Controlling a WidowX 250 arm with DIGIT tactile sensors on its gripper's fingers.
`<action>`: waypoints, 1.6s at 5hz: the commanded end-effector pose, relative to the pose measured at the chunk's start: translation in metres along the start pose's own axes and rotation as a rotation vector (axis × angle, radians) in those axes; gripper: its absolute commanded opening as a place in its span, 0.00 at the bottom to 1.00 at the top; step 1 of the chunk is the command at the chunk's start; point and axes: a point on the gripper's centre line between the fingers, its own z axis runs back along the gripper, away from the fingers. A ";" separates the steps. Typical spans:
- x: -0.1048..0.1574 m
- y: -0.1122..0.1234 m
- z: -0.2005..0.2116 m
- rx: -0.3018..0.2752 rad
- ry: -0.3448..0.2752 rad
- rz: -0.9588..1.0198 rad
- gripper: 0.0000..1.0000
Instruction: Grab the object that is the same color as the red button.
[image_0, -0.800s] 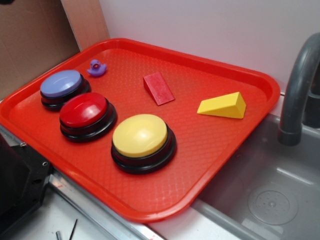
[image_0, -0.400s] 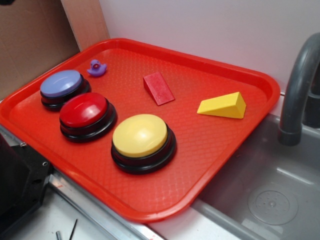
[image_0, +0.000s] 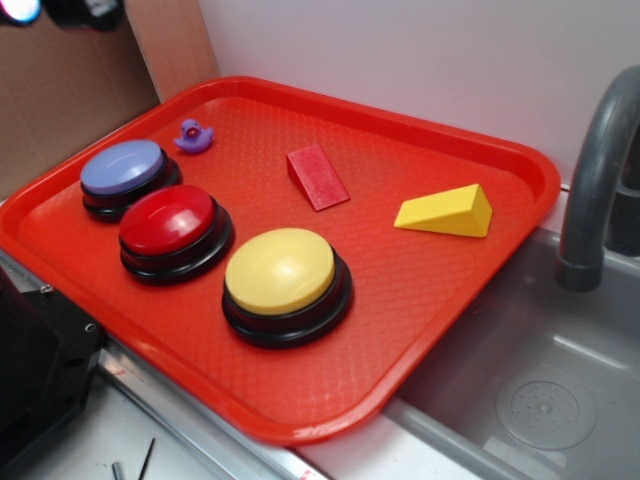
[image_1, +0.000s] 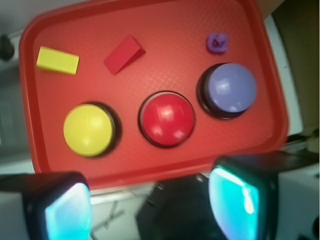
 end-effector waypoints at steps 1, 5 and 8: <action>0.046 -0.015 -0.041 -0.007 -0.134 0.402 1.00; 0.114 -0.035 -0.133 0.070 -0.166 0.664 1.00; 0.144 -0.017 -0.168 0.140 -0.191 0.771 1.00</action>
